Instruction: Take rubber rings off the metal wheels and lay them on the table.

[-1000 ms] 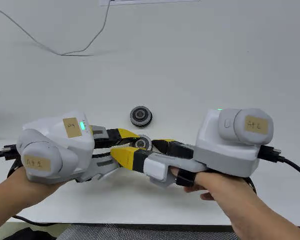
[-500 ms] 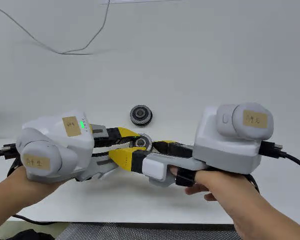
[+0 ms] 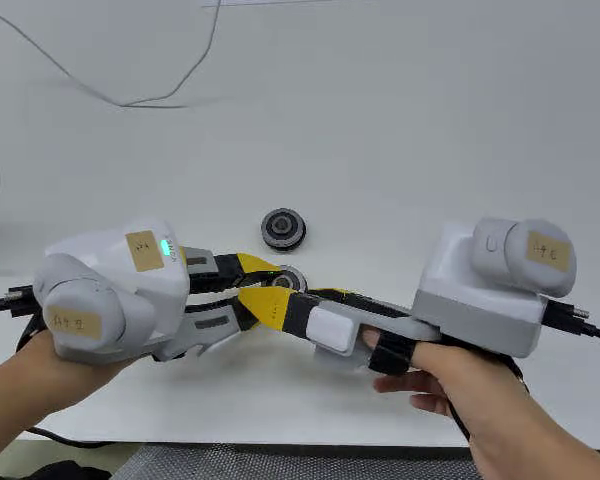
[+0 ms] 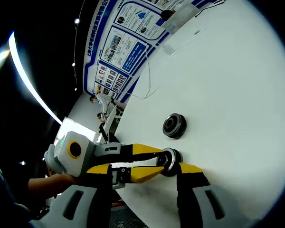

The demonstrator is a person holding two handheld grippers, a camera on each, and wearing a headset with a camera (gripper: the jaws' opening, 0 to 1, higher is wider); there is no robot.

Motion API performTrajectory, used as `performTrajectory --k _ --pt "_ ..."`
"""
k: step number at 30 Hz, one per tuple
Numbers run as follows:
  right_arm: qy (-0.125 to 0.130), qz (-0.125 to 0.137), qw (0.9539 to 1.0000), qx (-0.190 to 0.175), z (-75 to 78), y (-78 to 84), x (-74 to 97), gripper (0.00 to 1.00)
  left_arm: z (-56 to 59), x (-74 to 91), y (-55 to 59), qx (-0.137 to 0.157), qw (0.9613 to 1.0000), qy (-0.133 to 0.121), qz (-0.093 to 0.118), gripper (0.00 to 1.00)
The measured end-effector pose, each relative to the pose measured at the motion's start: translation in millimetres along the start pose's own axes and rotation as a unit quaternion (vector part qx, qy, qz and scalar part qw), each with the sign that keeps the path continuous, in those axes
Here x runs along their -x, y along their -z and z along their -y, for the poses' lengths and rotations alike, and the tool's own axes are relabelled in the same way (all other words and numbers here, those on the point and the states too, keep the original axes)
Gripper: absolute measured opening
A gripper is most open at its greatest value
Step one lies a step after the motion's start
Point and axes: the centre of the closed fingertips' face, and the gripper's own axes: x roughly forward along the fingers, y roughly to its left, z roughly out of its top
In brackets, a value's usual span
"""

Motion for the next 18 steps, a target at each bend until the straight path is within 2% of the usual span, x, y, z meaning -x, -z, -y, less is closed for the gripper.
performTrajectory --k 7,14,18 --pt "0.004 0.008 0.9999 -0.006 6.0 -5.1 -1.9 0.49 -0.3 -0.3 0.0 0.000 1.0000 0.000 0.000 0.13" --pt "0.027 0.007 0.9996 -0.011 22.4 -6.2 -0.7 0.29 -0.5 -0.3 0.2 0.002 1.0000 0.000 0.001 0.13" --pt "0.039 -0.001 0.9992 0.010 25.9 -5.0 -2.4 0.24 -0.5 -0.1 0.0 0.002 1.0000 0.000 0.002 0.13"
